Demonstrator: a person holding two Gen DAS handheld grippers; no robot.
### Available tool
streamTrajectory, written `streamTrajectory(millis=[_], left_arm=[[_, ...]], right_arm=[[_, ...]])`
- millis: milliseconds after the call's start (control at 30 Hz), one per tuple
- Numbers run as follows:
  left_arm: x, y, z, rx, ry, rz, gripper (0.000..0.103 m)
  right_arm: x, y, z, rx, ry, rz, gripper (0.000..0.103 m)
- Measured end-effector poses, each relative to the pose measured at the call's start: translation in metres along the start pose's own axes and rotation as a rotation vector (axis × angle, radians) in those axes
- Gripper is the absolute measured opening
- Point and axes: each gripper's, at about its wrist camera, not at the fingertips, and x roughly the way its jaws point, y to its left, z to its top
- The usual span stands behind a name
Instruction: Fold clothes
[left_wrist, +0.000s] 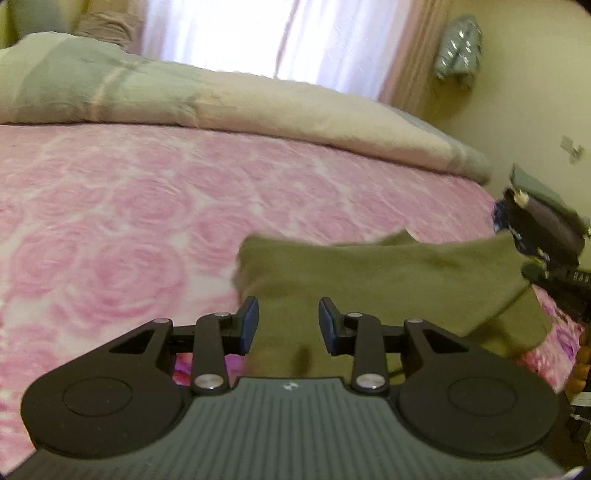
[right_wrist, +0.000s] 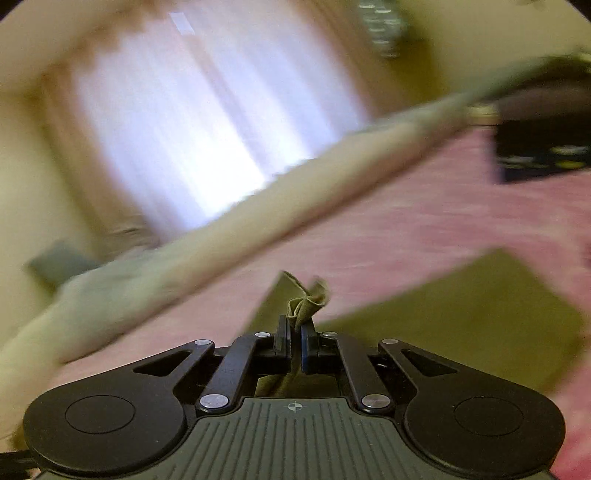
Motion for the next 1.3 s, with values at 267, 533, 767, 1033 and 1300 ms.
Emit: streamTrajectory(millis=[267,533,767,1033,1300], left_arm=[[0.028,-0.029,-0.01,0.048,0.063,0.012,0.03],[0.042,-0.039,-0.007,0.058,0.082,0.038,0.03],[0.053,-0.048,-0.01,0.086,0.094,0.058,0.03],[0.057,-0.046,-0.012,0.092,0.104,0.065,0.031],[0.044,-0.035,0.017,0.095,0.029,0.067,0.023]], right_arm=[[-0.004,-0.066,-0.002,0.106,0.046,-0.079,0.003],[-0.025,-0.07,0.004,0.018,-0.073,-0.139,0.003],[-0.033,-0.082,-0.008,-0.003,-0.104,-0.205,0.003],[-0.025,-0.1,-0.008,0.06,-0.057,-0.266,0.003],[-0.025,-0.073,0.01,-0.089,-0.018,-0.279,0.004]])
